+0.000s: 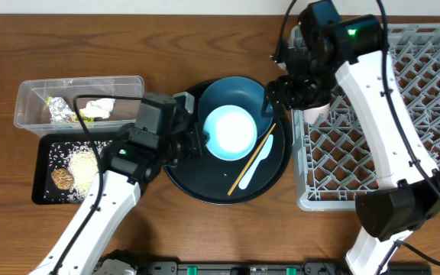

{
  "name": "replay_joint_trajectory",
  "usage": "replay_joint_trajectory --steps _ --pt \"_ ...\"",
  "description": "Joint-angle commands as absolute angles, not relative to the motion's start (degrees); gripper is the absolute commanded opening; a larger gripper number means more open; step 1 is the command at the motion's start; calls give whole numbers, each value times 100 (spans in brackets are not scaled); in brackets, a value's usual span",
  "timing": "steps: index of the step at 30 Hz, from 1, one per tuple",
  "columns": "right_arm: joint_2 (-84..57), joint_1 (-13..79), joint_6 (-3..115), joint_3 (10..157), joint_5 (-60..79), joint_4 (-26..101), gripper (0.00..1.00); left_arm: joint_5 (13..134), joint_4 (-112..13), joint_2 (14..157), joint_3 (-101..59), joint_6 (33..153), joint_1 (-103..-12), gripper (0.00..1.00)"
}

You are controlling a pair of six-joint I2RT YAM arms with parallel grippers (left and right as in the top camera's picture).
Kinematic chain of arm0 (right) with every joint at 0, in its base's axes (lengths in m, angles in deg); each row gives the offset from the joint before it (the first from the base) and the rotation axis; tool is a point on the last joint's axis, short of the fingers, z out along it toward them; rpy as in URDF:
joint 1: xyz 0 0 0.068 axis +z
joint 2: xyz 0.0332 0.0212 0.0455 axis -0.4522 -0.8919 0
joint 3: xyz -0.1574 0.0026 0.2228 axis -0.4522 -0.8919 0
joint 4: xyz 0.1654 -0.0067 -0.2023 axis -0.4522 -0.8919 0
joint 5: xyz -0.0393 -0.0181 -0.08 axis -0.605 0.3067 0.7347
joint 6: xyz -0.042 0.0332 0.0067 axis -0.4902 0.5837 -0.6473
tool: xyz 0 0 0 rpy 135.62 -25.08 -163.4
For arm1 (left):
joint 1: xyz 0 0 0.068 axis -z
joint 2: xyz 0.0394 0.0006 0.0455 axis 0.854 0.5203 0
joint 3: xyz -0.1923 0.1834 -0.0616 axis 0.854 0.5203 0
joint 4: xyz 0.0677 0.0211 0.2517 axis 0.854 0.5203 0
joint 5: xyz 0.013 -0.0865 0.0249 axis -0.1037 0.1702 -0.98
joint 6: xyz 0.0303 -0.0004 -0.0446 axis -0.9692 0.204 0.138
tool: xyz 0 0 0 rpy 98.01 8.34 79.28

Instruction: Sort waste into correct bins and load items into the dishwasher rack

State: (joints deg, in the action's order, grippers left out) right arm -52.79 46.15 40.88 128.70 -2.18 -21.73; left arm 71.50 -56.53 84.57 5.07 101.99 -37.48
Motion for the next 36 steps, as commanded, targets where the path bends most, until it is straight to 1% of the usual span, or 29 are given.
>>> replay_joint_trajectory --steps 1,10,18,20,22,26,27,32,36 --pt "-5178 4836 4247 12859 56 -2121 78 7168 -5780 8466 384 10494 -3578 6" --pt "-5183 5201 4245 12854 104 -1909 78 7106 -5800 8466 384 10492 -3466 6" --pt "-5183 5502 4245 12566 587 -1804 72 7109 -5780 8464 384 10490 -3466 6" --pt "-5183 5553 4245 12336 738 -1658 67 7109 -5778 8464 384 10488 -3466 6" --pt "-5183 5579 4249 12127 939 -1505 55 7109 -5773 8464 384 10488 -3466 6" --pt "-5183 5577 4245 11893 950 -1363 36 7106 -5765 8464 384 10485 -3468 6" --pt "-5183 5577 4245 11890 950 -1336 34 7104 -5758 8464 384 10485 -3468 6" --pt "-5180 5577 4245 11915 947 -1199 35 7098 -5738 8464 384 10481 -3468 7" --pt "-5180 5579 4245 11956 950 -1113 35 6866 -5592 8466 386 10479 -3468 6"
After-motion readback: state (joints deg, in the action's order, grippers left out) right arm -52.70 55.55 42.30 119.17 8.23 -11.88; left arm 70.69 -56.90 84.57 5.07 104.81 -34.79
